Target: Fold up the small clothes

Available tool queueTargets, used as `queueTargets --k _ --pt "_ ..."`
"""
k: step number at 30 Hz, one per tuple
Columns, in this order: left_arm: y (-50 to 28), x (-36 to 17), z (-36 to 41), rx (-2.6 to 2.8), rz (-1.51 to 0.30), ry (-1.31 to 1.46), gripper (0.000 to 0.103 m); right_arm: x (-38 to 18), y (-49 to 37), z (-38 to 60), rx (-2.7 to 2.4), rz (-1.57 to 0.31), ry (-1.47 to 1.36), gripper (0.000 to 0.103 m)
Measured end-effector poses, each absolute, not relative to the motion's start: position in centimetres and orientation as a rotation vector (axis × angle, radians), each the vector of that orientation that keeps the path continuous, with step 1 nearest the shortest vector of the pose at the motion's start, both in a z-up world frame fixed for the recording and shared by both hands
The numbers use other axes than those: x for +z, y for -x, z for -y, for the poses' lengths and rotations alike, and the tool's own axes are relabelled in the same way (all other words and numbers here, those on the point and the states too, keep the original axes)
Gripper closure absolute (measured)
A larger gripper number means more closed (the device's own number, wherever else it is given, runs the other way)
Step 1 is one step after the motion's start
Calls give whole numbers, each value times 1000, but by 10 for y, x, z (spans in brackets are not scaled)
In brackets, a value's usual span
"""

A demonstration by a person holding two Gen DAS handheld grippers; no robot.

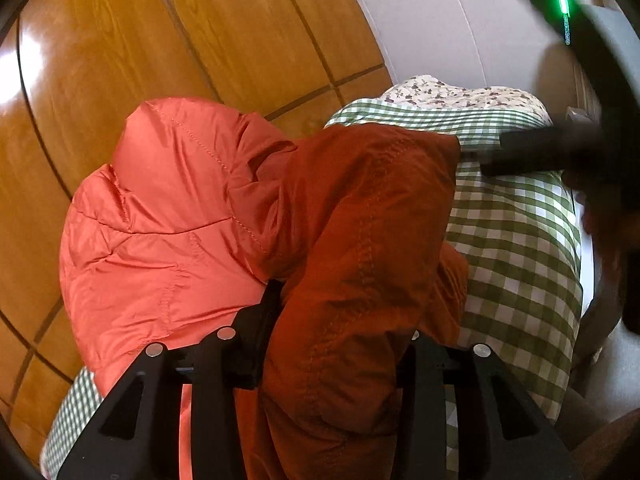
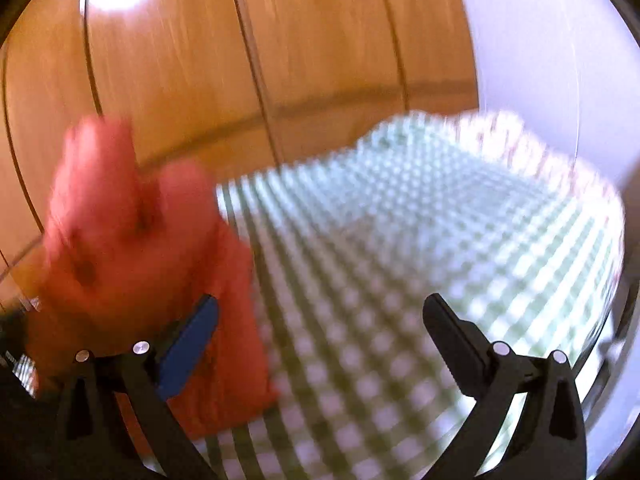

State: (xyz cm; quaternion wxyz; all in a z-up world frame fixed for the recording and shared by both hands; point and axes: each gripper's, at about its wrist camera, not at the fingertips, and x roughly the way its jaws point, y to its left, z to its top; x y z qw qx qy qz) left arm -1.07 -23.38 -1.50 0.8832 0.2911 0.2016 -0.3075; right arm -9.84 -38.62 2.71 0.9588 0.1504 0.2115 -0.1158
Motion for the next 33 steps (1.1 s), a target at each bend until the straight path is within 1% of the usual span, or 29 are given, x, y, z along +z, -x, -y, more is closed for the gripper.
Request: queueTargets --k 2,4,7,11,12,14,15,16,18,22,23,24,26,28,29,30,33 --pt "11 -14 234 -642 -422 -602 66 57 95 383 -163 -374 -294 2" --pt "11 -15 235 -644 -420 -607 66 78 83 373 -88 -375 -264 2" --pt "11 -14 232 -643 -415 -613 66 103 52 351 45 -416 -224 2" --pt "11 -14 236 -641 -413 -611 66 113 4 317 152 -512 -133 2" --pt "11 -14 236 -640 -412 -611 66 108 -12 304 143 -564 -62 2" --pt "13 -15 235 -648 -413 -607 59 93 -31 293 78 -650 19 2" --pt "14 -16 234 -657 -418 -606 53 77 -43 295 18 -696 49 2" --pt "16 -16 233 -664 -423 -610 51 66 -46 297 -2 -708 48 2" --pt "25 -16 228 -697 -429 -619 49 38 -51 317 -22 -731 -44 2" --pt "44 -5 205 -771 -448 -588 48 -3 -35 353 -53 -679 -233 2" --pt "46 -2 200 -782 -456 -576 45 -6 -33 358 -64 -667 -243 2" --pt "46 5 192 -787 -467 -551 39 -13 -28 361 -84 -646 -251 2" --pt "41 21 176 -788 -487 -470 38 -22 -20 367 -104 -626 -284 2" --pt "28 40 158 -796 -501 -357 37 -29 -15 370 -103 -612 -329 2" --pt "20 47 153 -781 -497 -327 34 -29 -15 373 -100 -605 -343 2" --pt "11 55 149 -752 -485 -307 29 -32 -12 373 -99 -590 -356 2" --pt "-26 70 147 -620 -469 -309 29 -32 -16 377 -102 -568 -360 2"
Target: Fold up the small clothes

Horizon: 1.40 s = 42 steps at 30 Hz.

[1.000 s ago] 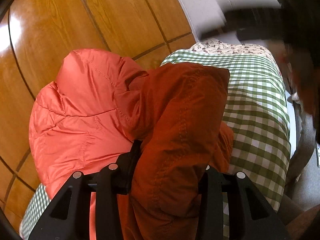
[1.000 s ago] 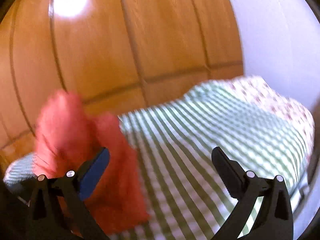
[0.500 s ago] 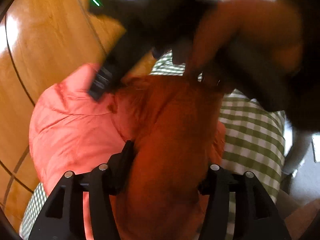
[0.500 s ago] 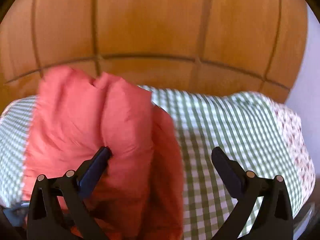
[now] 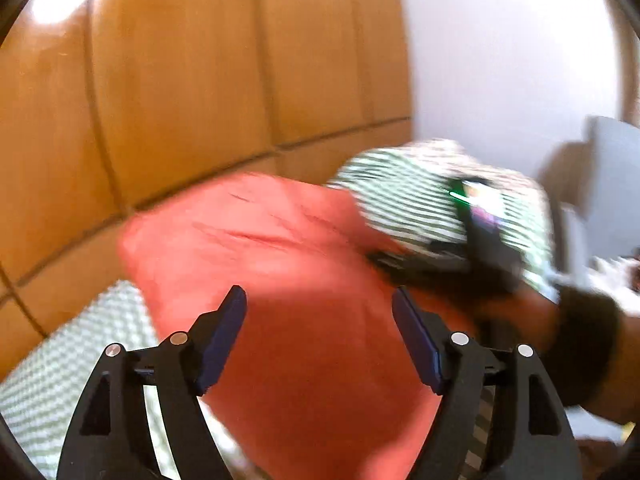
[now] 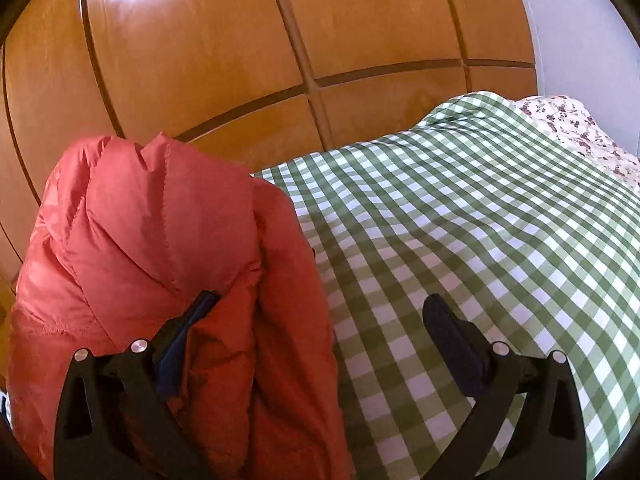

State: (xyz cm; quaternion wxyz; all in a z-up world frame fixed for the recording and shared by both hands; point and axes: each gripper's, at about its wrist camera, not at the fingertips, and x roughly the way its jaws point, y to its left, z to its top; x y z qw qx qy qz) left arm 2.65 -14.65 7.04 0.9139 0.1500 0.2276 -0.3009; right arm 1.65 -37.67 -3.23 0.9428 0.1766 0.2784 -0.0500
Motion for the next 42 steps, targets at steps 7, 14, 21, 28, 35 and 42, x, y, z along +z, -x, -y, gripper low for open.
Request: queueTargets --k 7,14,21,28,35,42 --pt "-128 60 176 -349 -626 -340 29 -32 -14 374 -97 -555 -374 2" --pt "-133 33 208 -293 -552 -441 26 -35 -14 382 -102 -596 -408 2" --pt "-133 27 201 -290 -571 -425 26 50 6 377 -321 -544 -227 2" --pt "-136 25 201 -301 -586 -403 26 78 -21 347 -249 -567 -240 2" --pt "-139 26 198 -308 -605 -376 26 37 -78 333 -244 -666 -257 2" --pt "-140 30 202 -333 -634 -347 24 5 -86 345 -256 -654 -241 2"
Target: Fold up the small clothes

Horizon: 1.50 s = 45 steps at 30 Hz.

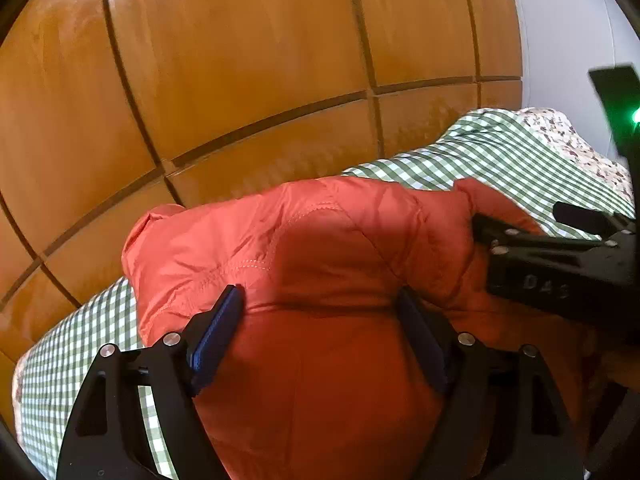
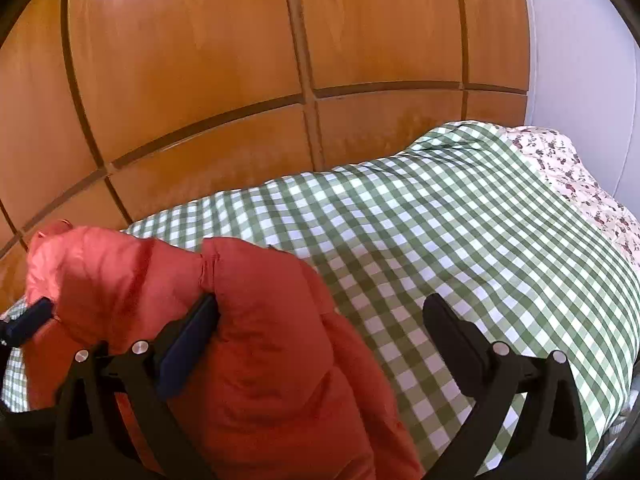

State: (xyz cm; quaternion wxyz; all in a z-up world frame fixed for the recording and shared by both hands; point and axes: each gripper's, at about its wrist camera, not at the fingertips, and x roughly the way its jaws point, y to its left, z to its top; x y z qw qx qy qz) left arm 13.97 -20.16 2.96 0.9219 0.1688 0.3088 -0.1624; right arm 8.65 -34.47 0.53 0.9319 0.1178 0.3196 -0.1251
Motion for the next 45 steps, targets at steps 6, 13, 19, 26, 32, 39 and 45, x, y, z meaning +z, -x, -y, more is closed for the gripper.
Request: queueTargets --k 6,13,19,26,32,39,45 --pt "-129 52 195 -373 -593 -334 13 -12 -81 355 -308 -614 -121 2" --pt "-157 46 208 -319 -609 -430 13 -28 -81 375 -285 -630 -230 2" --pt "-217 17 231 -326 -834 -413 4 -39 -92 382 -355 -681 -221 2" --pt "-239 -15 239 -332 -860 -367 3 -55 -111 397 -359 -740 -250 2" --pt "-226 -11 227 -321 -784 -360 3 -49 -105 385 -375 -698 -183 2" --pt "-142 26 203 -392 -760 -270 4 -28 -73 382 -314 -619 -219 2" --pt "-113 7 197 -386 -704 -266 4 -29 -37 362 -247 -625 -270 2"
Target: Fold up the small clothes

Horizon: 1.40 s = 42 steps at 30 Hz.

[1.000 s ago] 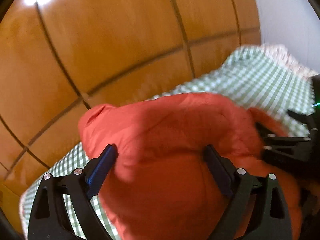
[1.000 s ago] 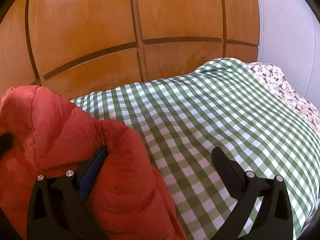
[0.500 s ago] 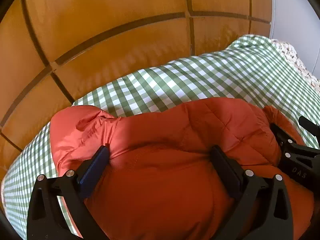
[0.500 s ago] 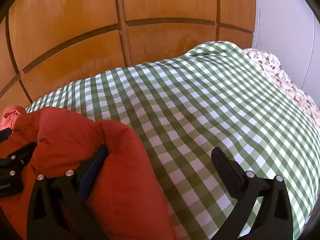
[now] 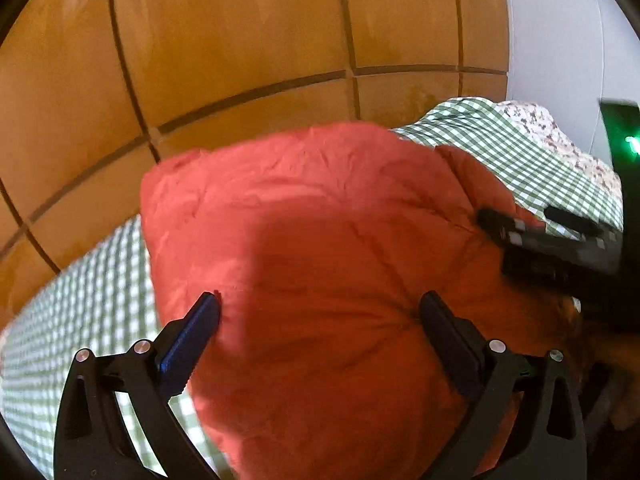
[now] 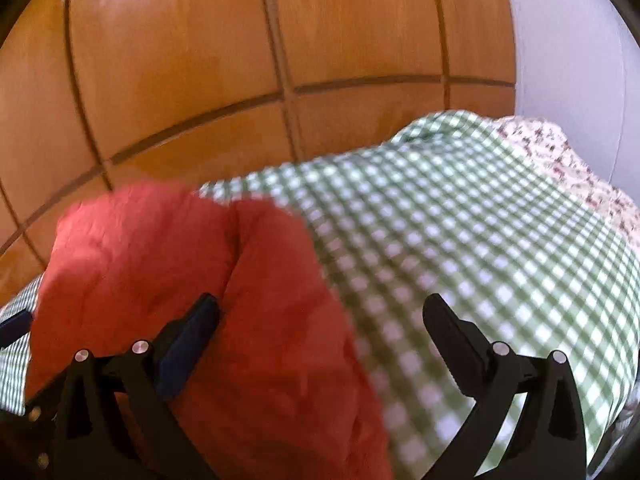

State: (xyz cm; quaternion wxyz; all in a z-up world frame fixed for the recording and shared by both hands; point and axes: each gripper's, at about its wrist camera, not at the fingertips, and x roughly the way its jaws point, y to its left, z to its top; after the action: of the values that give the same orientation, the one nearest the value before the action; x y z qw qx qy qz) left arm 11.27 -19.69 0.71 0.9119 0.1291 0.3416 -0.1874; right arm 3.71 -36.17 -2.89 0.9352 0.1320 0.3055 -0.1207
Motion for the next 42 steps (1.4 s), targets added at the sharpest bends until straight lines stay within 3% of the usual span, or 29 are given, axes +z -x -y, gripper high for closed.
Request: queueTargets --k 11,22,27,32,42 --pt "-109 -11 209 -392 -658 -330 4 -53 -38 368 -258 -609 -353 2" --pt "-74 3 183 -396 -773 -187 4 -28 22 375 -149 -729 -461 2" --pt "-63 -3 189 -393 -768 -243 4 -49 36 363 -82 -796 -406 2" --pt "-61 -4 192 -399 -781 -266 4 -64 43 375 -35 -824 -547 2" --pt "-68 6 172 -416 -811 -196 4 -41 11 375 41 -838 -383 2"
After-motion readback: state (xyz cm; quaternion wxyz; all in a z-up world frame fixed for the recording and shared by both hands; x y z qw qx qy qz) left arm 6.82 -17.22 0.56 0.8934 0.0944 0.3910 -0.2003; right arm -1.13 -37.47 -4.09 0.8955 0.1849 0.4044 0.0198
